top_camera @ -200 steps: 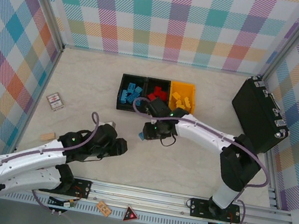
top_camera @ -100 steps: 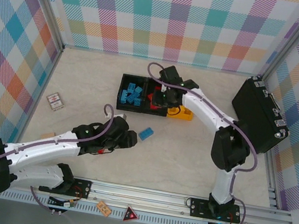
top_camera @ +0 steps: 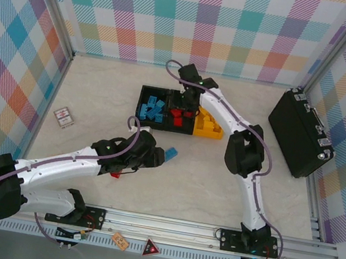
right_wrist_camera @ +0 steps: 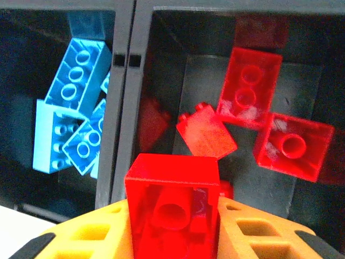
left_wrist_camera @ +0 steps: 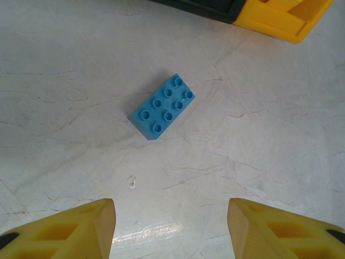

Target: Sort the legos into containers by color

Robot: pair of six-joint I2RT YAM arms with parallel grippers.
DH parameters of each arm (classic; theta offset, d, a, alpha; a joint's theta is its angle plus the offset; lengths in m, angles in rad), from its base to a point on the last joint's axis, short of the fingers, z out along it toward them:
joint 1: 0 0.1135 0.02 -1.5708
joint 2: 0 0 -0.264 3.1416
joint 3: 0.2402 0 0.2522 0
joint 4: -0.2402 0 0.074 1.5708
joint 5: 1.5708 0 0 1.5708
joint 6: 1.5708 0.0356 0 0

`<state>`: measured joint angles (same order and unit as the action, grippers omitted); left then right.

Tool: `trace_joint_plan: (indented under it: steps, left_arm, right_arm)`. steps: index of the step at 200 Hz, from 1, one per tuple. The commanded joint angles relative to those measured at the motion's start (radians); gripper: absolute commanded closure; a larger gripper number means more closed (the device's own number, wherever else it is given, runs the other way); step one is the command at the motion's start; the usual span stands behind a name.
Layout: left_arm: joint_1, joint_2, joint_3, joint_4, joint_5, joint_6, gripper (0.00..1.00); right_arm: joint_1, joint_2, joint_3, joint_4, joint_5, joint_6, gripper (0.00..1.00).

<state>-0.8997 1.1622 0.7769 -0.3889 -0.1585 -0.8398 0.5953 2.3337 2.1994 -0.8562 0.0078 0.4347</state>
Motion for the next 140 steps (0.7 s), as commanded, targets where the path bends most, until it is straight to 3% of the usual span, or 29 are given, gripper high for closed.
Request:
trace_joint_plan:
  steps: [1, 91, 140]
  left_arm:
    - [0.010, -0.014, 0.001, 0.007, -0.003, 0.005, 0.43]
    - [0.011, -0.074, -0.042, -0.021, -0.020, -0.029, 0.43]
    - [0.012, -0.118, -0.050, -0.120, -0.057, -0.067, 0.43]
  right_arm:
    - [-0.008, 0.054, 0.093, -0.076, -0.018, 0.020, 0.63]
    - [-0.014, 0.074, 0.159, -0.101, -0.029, 0.040, 0.50]
    - [-0.005, -0.157, -0.105, 0.023, -0.050, 0.035, 0.49]
